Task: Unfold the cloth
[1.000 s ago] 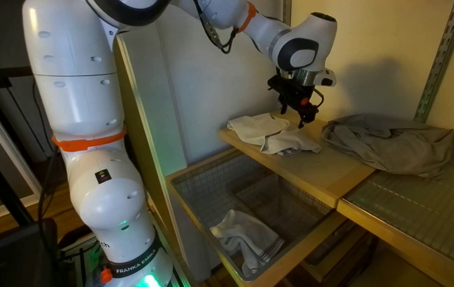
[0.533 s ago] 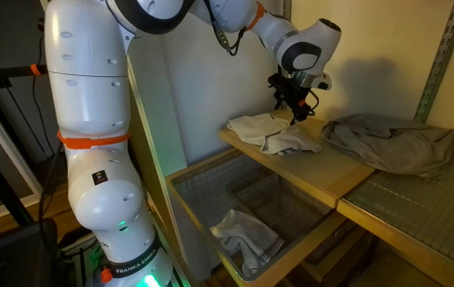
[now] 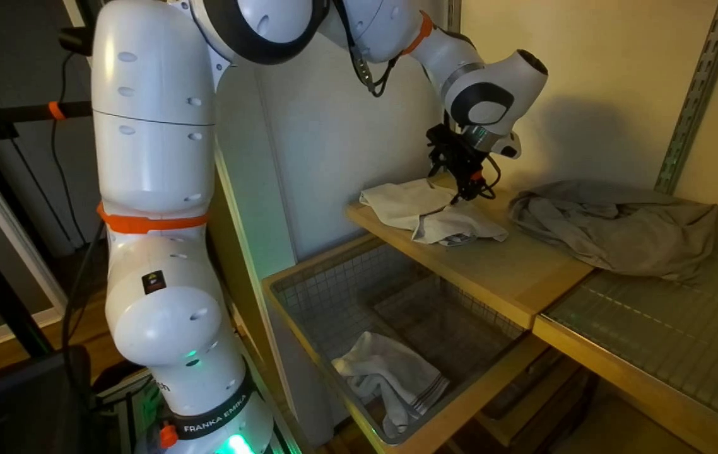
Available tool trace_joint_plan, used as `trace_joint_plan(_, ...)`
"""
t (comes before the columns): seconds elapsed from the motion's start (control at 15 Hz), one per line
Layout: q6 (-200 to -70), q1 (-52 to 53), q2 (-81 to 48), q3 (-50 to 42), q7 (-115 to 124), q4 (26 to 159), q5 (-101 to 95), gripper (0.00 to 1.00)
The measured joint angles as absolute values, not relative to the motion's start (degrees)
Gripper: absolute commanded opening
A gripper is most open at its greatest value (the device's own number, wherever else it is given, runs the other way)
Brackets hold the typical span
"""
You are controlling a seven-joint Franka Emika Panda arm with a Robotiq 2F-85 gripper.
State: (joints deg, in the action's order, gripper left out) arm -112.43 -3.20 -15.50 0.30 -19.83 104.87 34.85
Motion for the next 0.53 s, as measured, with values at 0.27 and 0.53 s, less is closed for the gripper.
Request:
trace_joint_plan(0.27, -111.75, -3.95, -16.83, 0.86, -21.03, 104.43, 37.83, 1.0)
trace_joint_plan(0.53, -110.8, -4.19, -17.75, 1.25, -21.84, 103.98, 39.47, 1.0)
